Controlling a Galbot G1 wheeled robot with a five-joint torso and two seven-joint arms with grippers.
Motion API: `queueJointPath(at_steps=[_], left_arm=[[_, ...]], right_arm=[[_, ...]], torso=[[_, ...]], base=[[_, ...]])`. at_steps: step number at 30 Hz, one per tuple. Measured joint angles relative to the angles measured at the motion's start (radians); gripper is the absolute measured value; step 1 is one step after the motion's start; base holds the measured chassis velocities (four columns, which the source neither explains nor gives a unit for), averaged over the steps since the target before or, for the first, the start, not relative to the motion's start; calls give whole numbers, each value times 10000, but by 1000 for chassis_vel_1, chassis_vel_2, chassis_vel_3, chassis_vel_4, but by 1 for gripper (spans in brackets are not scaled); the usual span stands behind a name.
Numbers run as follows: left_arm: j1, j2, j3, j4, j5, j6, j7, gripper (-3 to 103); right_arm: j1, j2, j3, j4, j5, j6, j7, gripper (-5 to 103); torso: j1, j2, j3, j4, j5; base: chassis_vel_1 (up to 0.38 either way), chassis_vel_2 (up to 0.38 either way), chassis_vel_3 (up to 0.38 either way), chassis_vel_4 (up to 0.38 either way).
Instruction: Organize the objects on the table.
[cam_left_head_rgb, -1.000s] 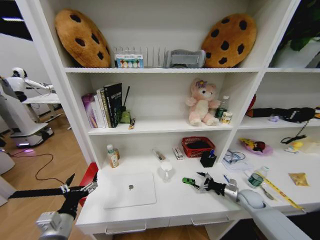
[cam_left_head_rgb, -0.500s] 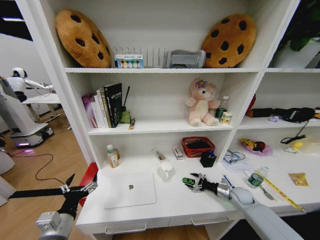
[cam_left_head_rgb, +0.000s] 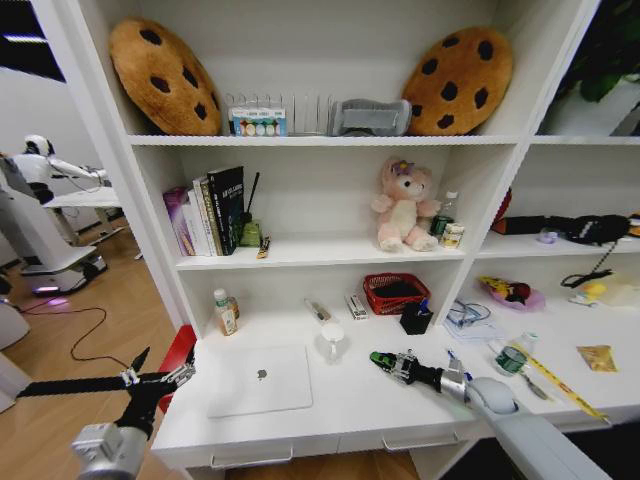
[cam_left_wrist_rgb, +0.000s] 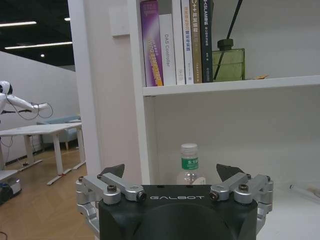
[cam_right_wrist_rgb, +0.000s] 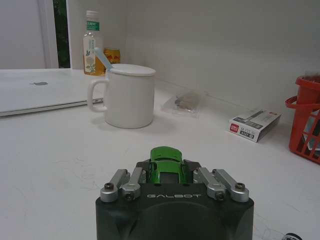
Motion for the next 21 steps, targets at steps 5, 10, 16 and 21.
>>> queueJointPath(at_steps=[5, 10, 16, 21], left_arm=[[0, 0, 0, 0, 0, 0, 0, 100], [0, 0, 0, 0, 0, 0, 0, 100], [0, 1, 0, 0, 0, 0, 0, 100], [0, 0, 0, 0, 0, 1, -1, 100]], right_arm=[[-122, -102, 201, 288, 144, -8, -4, 35], [-278, -616, 813, 1164, 651, -123, 9, 35], [-37, -1821, 1453, 2411, 1895, -366, 147, 35], [855, -3011, 1495, 3616, 3745, -1018, 412, 35]], torso=[[0, 0, 0, 0, 1], [0, 0, 0, 0, 0], [0, 0, 0, -1, 0], [0, 1, 0, 0, -5]], base=[[0, 0, 0, 0], [0, 0, 0, 0], [0, 0, 0, 0], [0, 0, 0, 0]])
